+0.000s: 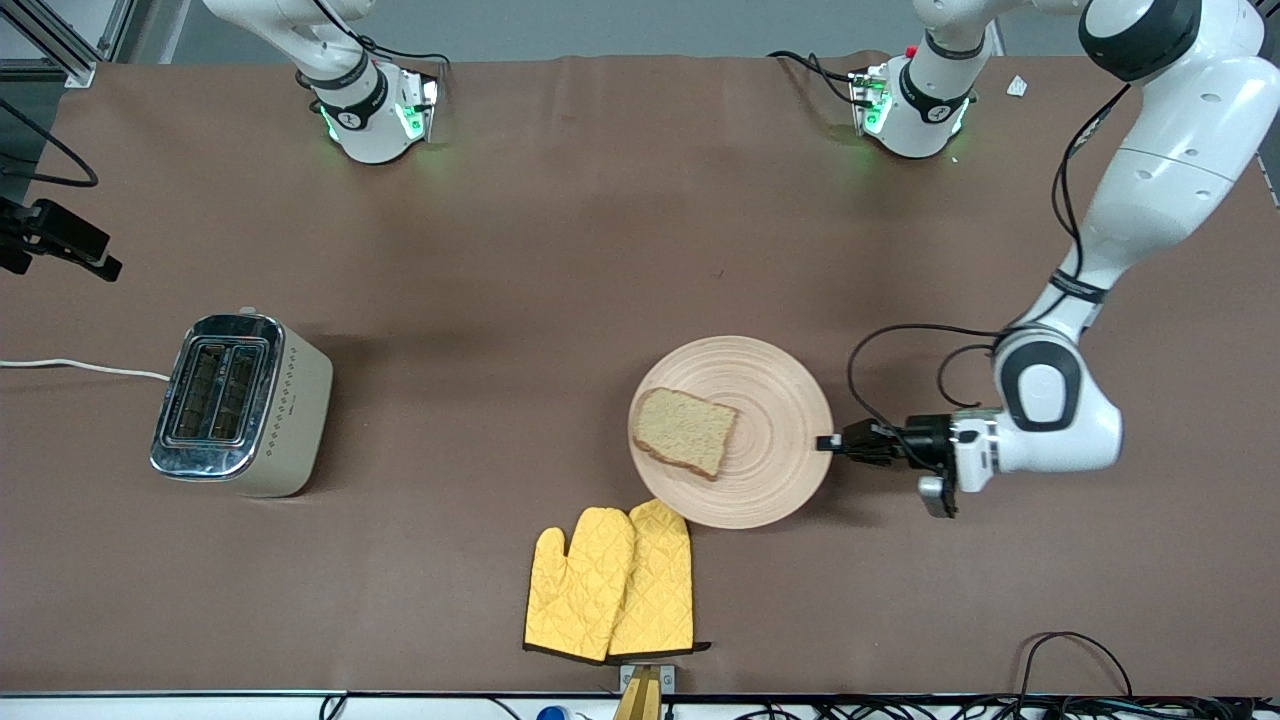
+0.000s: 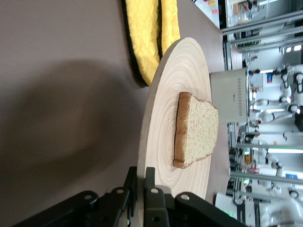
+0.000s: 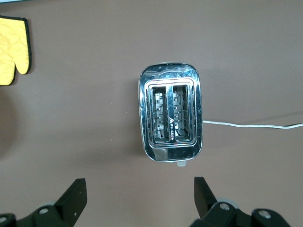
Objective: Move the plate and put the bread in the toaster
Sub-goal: 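Slide the wooden plate with the left gripper toward the table middle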
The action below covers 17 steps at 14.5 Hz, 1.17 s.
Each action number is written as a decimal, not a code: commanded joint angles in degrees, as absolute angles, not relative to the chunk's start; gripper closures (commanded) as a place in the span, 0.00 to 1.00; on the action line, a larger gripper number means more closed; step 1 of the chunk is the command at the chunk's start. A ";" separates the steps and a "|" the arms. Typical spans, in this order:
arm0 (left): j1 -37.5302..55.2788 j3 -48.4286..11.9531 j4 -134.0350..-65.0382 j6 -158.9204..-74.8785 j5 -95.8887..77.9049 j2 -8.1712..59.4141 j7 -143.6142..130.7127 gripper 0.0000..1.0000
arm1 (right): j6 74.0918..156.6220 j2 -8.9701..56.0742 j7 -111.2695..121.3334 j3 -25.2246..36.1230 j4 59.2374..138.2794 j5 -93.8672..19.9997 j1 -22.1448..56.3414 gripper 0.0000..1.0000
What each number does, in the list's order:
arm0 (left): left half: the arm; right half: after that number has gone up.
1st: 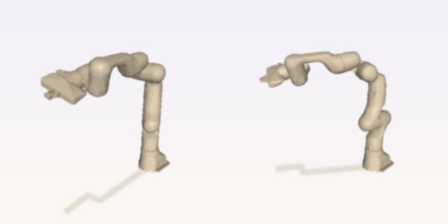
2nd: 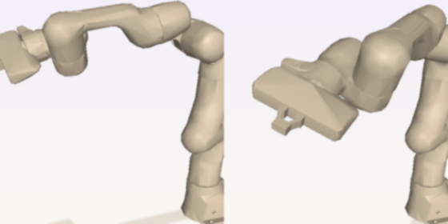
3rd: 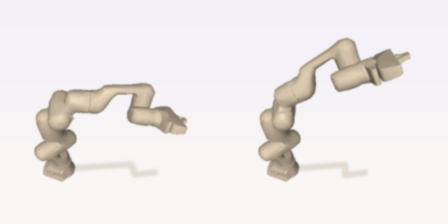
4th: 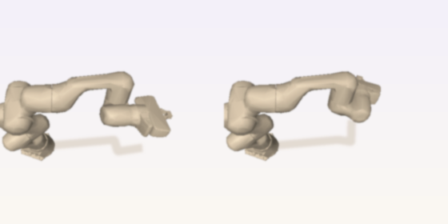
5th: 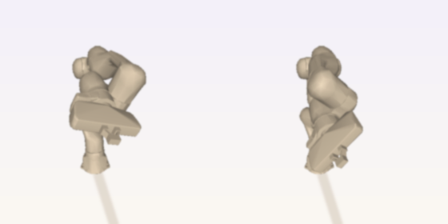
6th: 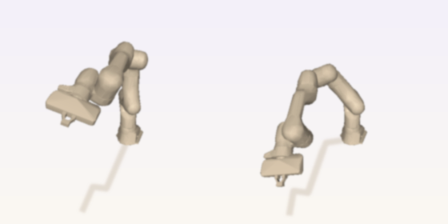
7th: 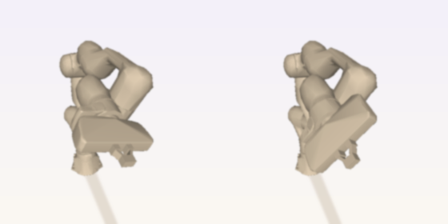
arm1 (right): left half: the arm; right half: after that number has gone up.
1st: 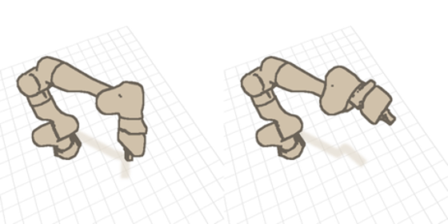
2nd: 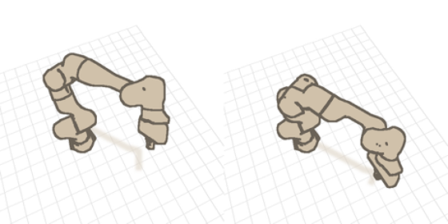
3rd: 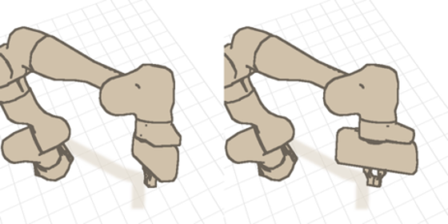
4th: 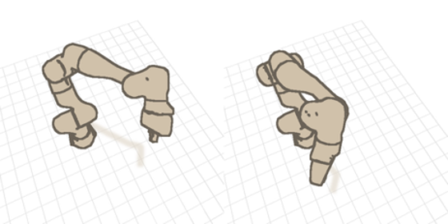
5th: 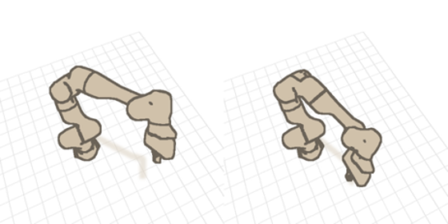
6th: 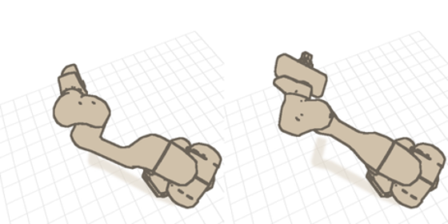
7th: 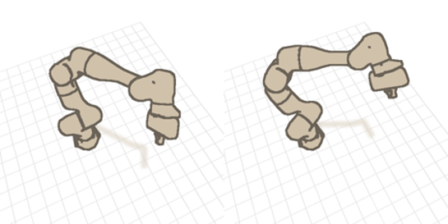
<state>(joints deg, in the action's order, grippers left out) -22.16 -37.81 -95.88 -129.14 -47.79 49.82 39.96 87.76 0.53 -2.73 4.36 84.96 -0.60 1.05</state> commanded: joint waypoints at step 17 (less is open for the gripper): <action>-11.07 -45.97 -108.10 -153.98 -72.76 50.18 50.17 0.99 | 87.28 1.75 0.35 4.04 84.90 -0.70 1.40 0.00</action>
